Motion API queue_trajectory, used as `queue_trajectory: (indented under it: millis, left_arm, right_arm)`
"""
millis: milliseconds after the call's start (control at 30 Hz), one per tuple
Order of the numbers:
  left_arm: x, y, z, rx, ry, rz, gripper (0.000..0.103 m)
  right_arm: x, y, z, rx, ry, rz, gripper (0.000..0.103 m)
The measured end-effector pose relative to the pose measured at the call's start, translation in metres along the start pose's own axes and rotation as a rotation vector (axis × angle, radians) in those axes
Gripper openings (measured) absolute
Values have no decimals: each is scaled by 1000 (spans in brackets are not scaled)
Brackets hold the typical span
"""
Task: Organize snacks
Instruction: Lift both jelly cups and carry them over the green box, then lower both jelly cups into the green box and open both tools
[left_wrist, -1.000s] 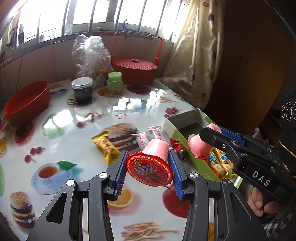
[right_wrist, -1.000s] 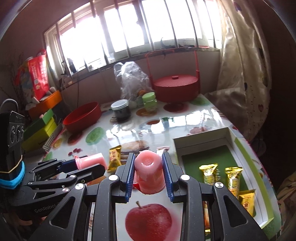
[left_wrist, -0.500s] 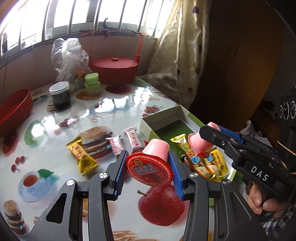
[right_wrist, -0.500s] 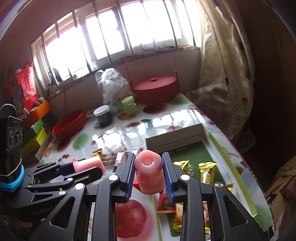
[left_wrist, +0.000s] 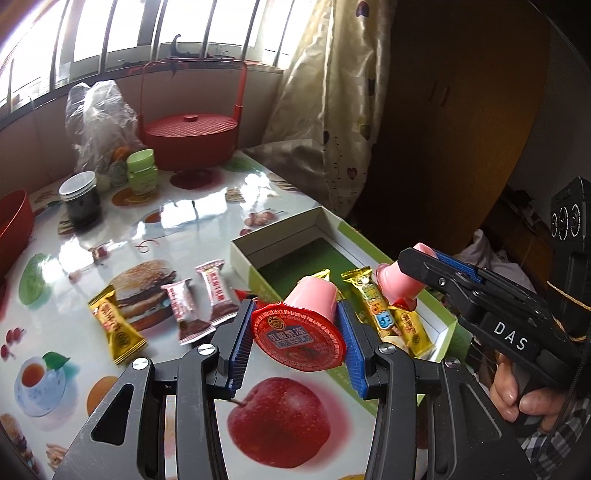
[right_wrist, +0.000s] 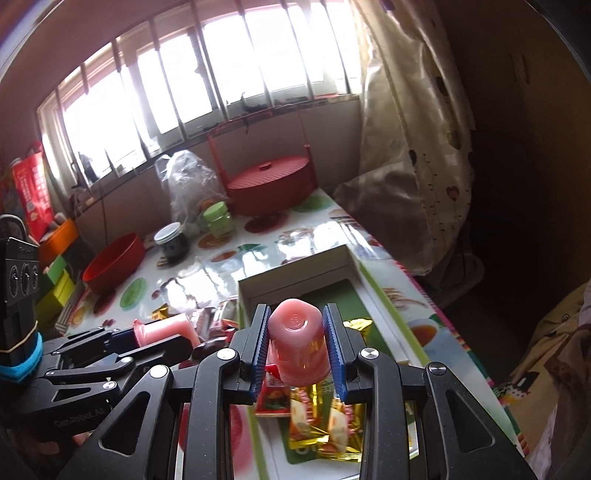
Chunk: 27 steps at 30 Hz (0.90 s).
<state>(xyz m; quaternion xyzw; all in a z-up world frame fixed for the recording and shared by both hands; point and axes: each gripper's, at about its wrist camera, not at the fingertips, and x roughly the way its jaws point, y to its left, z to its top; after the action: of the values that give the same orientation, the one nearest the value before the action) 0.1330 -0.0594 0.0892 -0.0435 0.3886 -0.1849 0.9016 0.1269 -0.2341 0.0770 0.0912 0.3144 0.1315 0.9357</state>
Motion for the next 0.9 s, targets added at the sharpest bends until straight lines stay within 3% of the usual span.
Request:
queue_trajectory:
  millis: [533, 900]
  left_arm:
    - [30, -25, 4, 29, 46, -49, 45]
    - [58, -32, 3, 56, 91, -40, 45]
  right_arm:
    - [-7, -41, -4, 65, -5, -72, 28]
    - [4, -54, -14, 83, 25, -92, 28]
